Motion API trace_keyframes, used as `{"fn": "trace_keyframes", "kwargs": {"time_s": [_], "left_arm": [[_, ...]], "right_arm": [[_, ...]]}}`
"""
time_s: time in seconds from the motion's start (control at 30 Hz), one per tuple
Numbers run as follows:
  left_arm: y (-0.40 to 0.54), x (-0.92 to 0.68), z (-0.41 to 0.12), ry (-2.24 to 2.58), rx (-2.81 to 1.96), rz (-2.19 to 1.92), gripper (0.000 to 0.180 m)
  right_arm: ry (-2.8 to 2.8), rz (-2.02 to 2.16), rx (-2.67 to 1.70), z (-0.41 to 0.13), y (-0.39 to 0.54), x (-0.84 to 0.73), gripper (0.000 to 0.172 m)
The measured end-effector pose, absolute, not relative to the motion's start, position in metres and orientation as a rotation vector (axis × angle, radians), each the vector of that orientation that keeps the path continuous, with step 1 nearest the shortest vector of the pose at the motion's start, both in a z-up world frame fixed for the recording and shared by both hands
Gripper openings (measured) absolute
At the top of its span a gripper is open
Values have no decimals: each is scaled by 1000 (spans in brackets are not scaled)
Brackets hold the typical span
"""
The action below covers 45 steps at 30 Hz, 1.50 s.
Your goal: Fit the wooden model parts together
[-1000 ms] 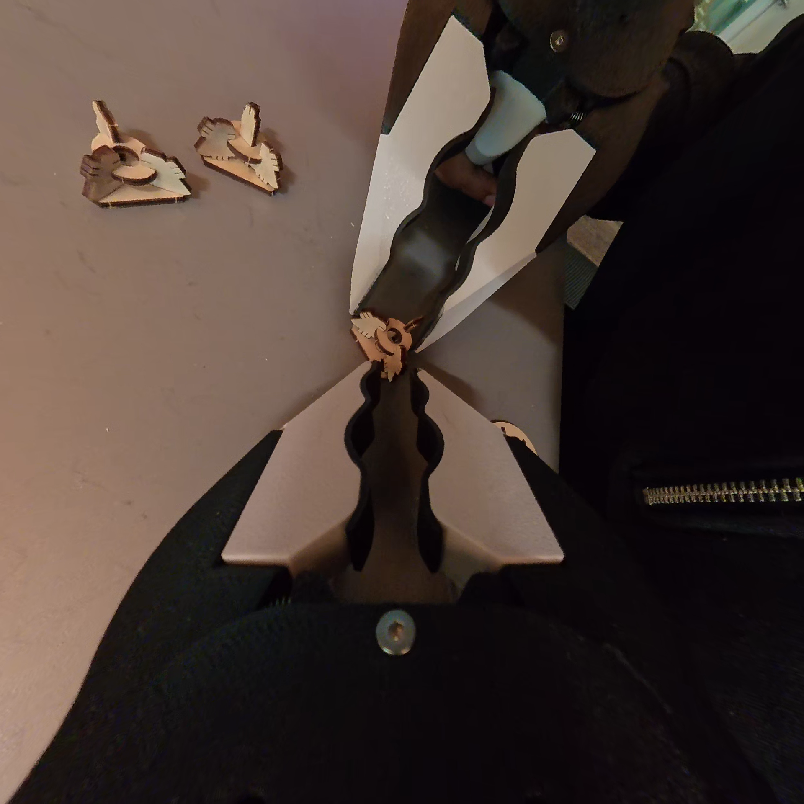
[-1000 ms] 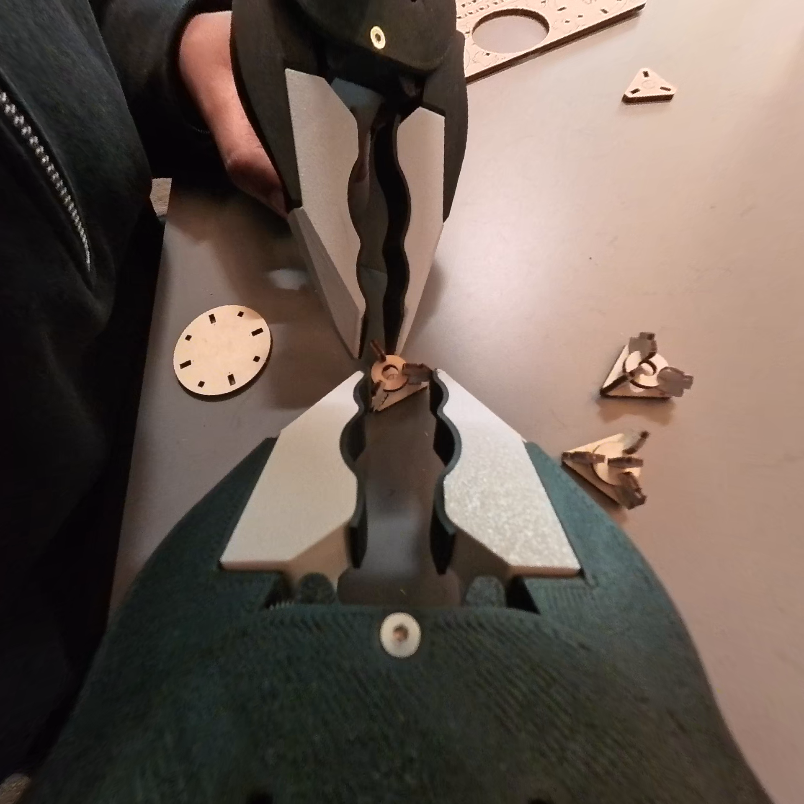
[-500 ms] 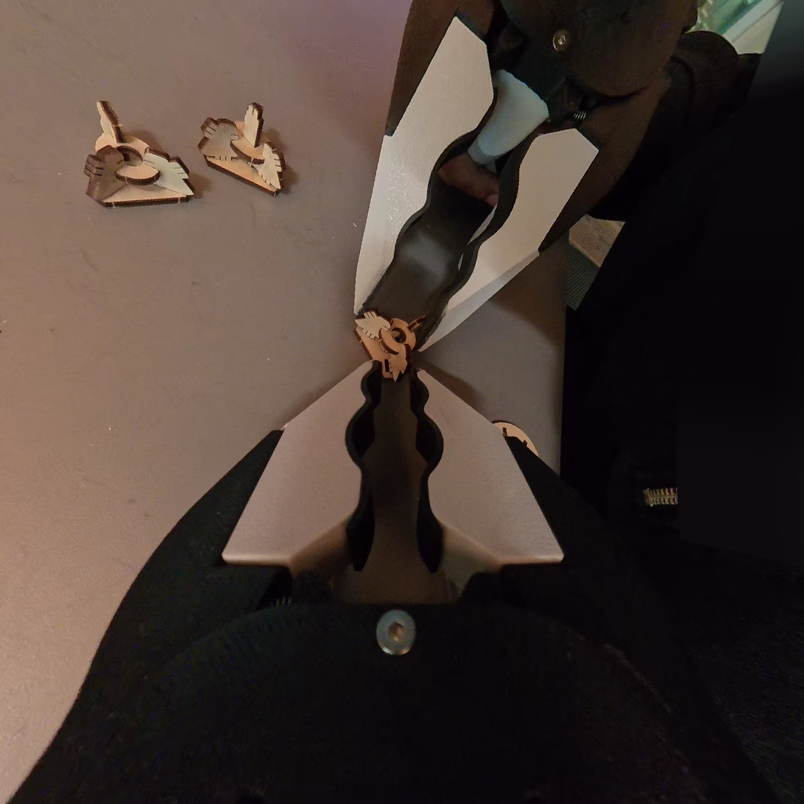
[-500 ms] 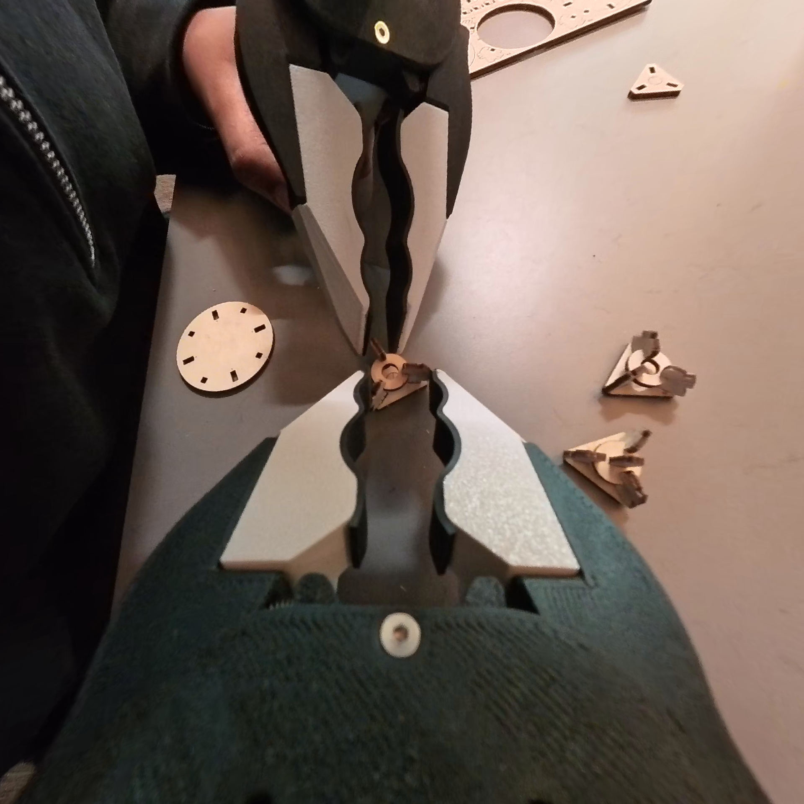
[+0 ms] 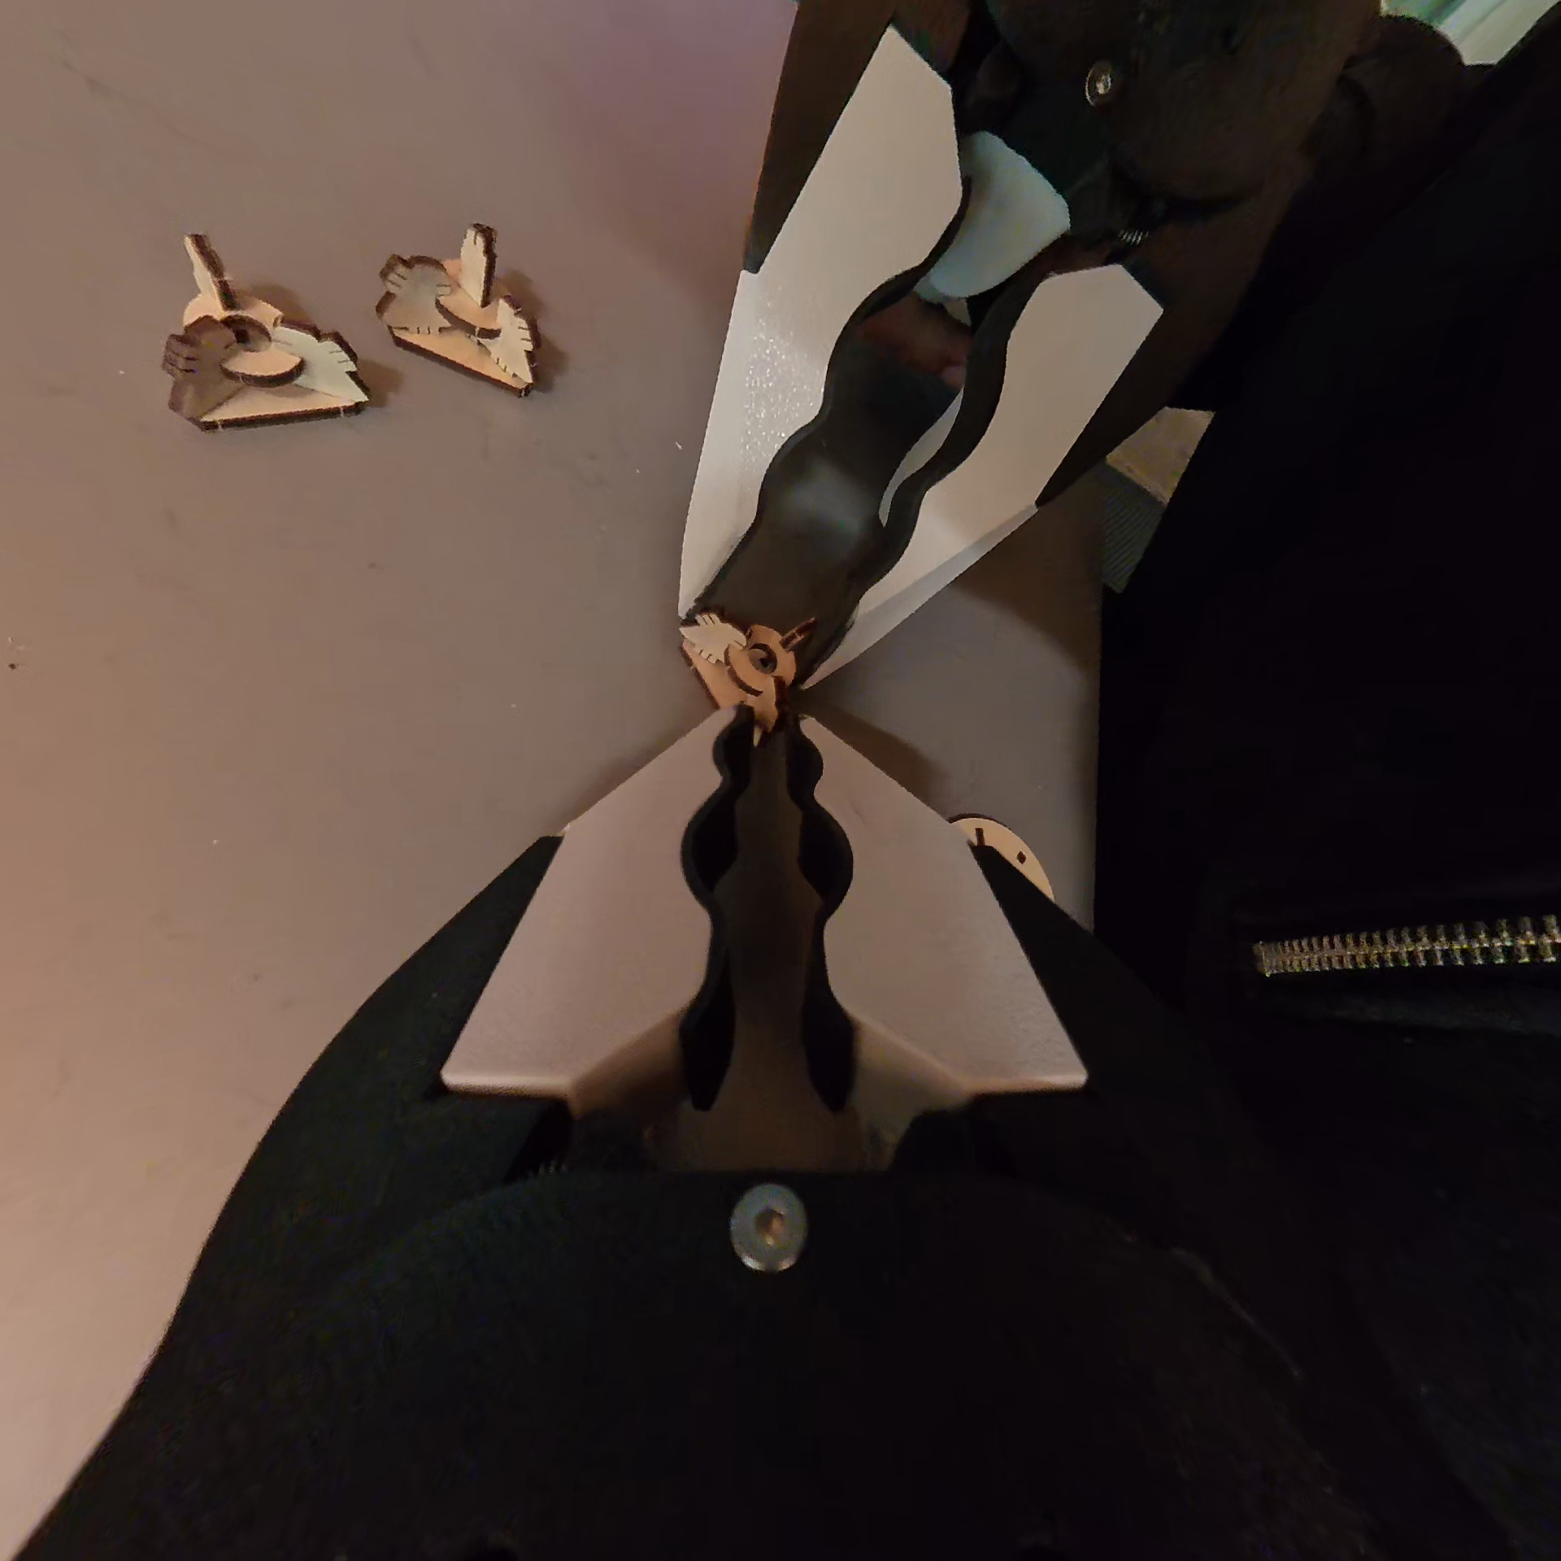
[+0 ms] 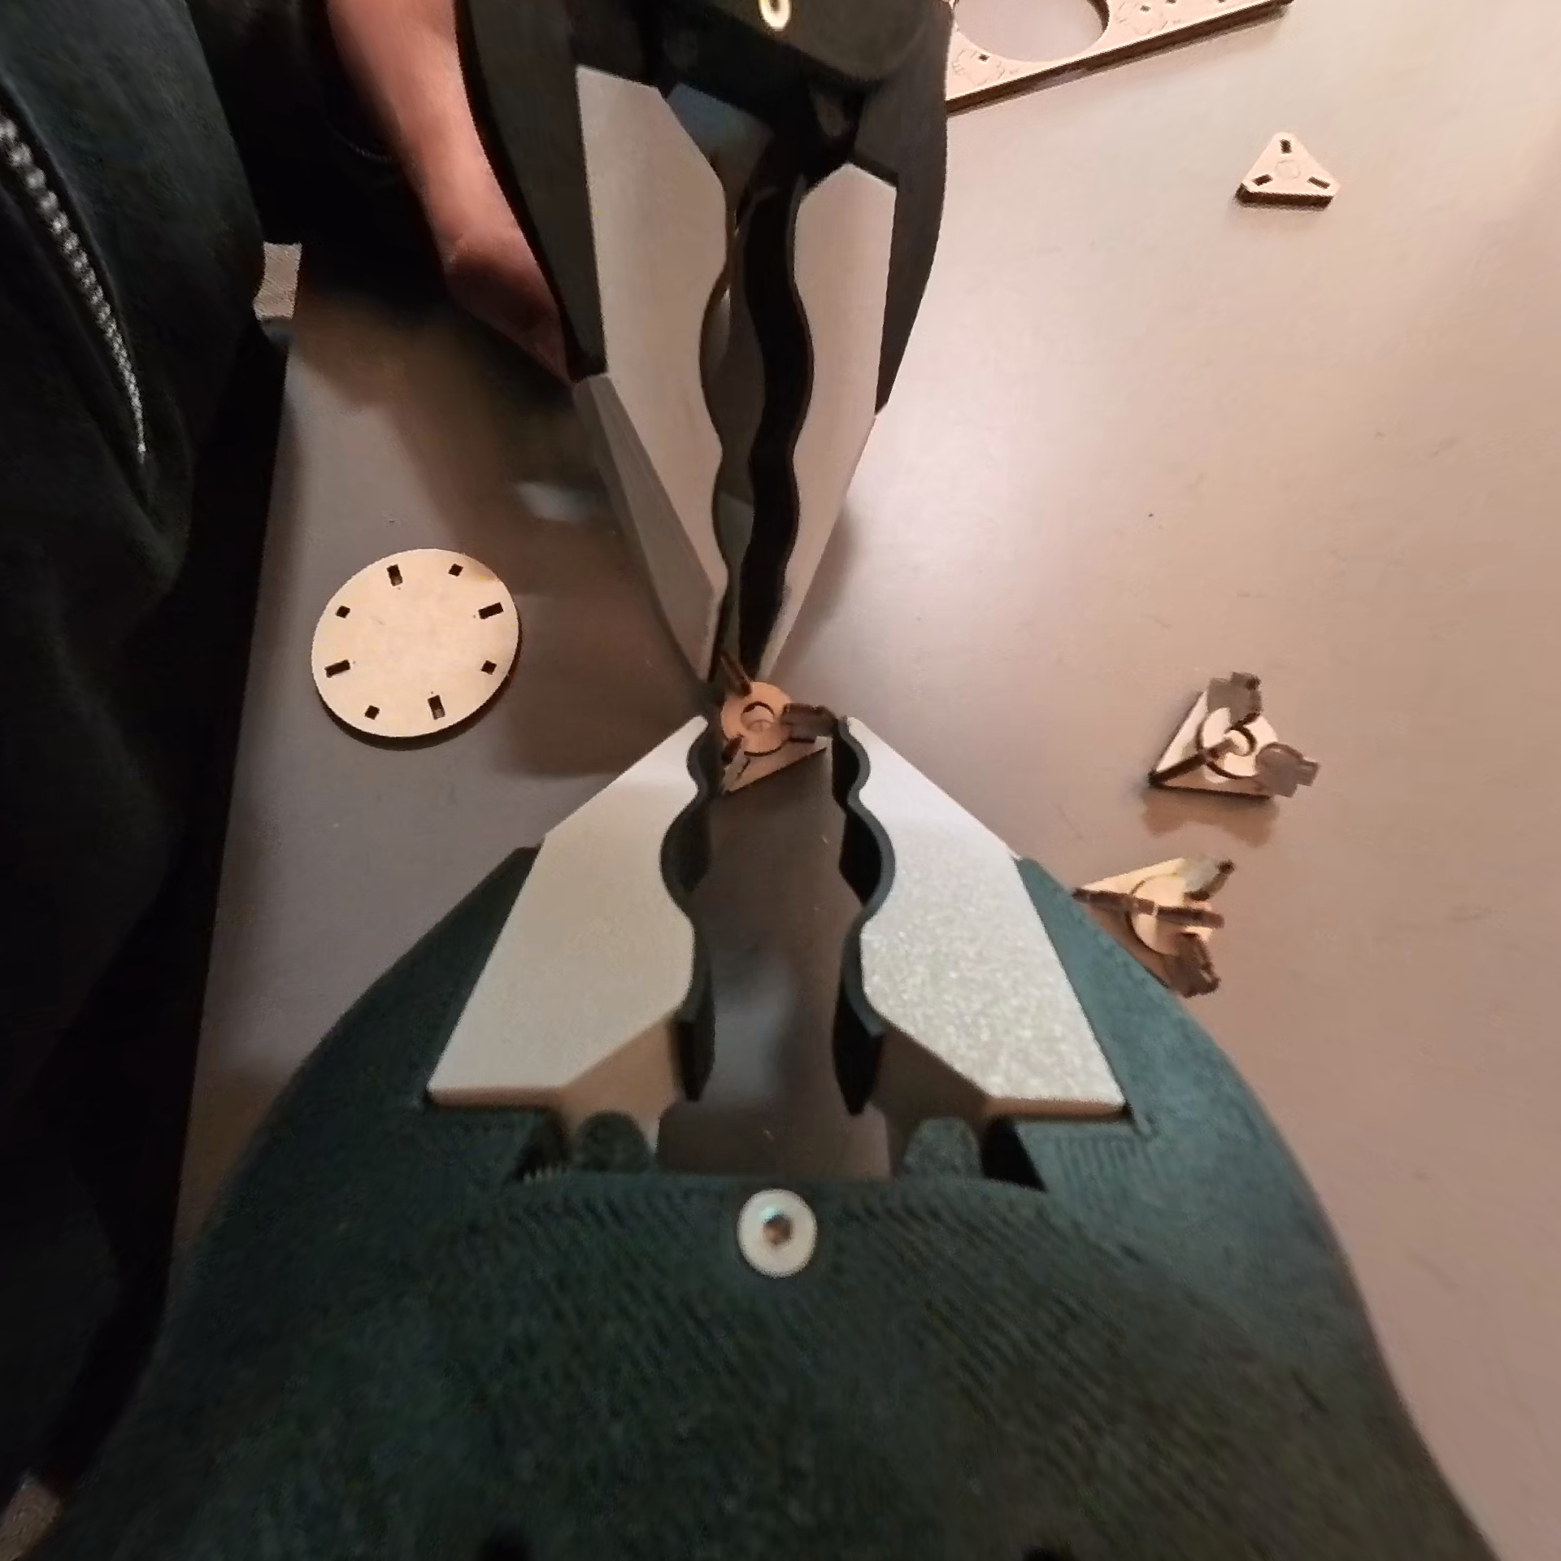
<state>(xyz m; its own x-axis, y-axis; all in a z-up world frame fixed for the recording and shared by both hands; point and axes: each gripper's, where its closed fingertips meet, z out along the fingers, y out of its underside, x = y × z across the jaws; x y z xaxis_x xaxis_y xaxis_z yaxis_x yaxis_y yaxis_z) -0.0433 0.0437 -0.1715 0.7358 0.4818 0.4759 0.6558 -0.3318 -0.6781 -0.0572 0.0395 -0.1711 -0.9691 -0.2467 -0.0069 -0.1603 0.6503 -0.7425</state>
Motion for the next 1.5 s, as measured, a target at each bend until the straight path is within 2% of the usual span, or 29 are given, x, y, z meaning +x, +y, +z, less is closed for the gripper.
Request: {"fn": "trace_keyframes", "kwargs": {"time_s": [0.9,1.5], "left_arm": [[44,-44,-172,-847,-2018,-188,5],[47,-42,-172,-827,-2033,-164,4]], "right_arm": [[2915,-1123,-256,-172,42,-58,24],[2830,-1063,-203,-172,45,-56,24]]}}
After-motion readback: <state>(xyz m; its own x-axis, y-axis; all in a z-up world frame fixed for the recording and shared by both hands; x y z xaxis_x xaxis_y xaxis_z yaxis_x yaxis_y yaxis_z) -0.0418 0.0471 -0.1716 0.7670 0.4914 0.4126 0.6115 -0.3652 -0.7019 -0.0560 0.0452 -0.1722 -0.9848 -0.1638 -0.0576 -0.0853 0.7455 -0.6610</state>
